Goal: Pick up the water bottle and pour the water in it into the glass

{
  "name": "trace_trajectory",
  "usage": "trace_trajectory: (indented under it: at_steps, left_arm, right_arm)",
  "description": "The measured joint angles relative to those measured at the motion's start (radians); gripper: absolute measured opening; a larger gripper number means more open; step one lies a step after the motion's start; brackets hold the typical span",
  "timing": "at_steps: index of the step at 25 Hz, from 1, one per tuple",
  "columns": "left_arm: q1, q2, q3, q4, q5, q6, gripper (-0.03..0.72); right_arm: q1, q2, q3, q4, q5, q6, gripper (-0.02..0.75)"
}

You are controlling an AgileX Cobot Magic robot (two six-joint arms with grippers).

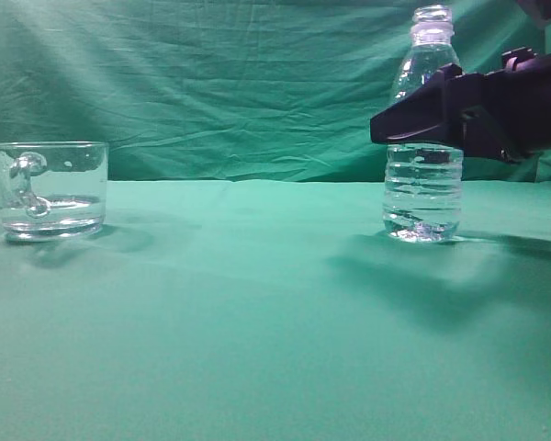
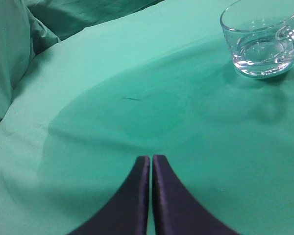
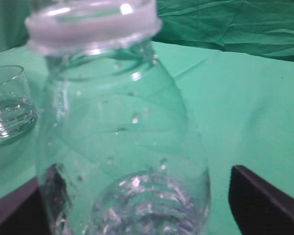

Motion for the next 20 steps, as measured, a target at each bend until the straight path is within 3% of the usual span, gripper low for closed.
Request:
trace_trajectory:
  at_steps: [5, 13, 16, 20]
  left_arm:
    - [0.000, 0.000, 0.000, 0.000, 0.000, 0.000, 0.000]
    - [0.000, 0.000, 0.000, 0.000, 0.000, 0.000, 0.000]
    - [0.000, 0.000, 0.000, 0.000, 0.000, 0.000, 0.000]
    - [0.000, 0.000, 0.000, 0.000, 0.000, 0.000, 0.000]
  right_arm:
    - [-0.042, -0.088, 0.000, -0.122, 0.000, 0.105, 0.672]
    - [-0.236, -0.386, 0.000, -0.401, -0.001, 0.389, 0.672]
    - [-0.266, -0.508, 0.000, -0.488, -0.009, 0.422, 0.498]
    - [-0.271, -0.656, 0.000, -0.579, -0.013, 0.476, 0.144]
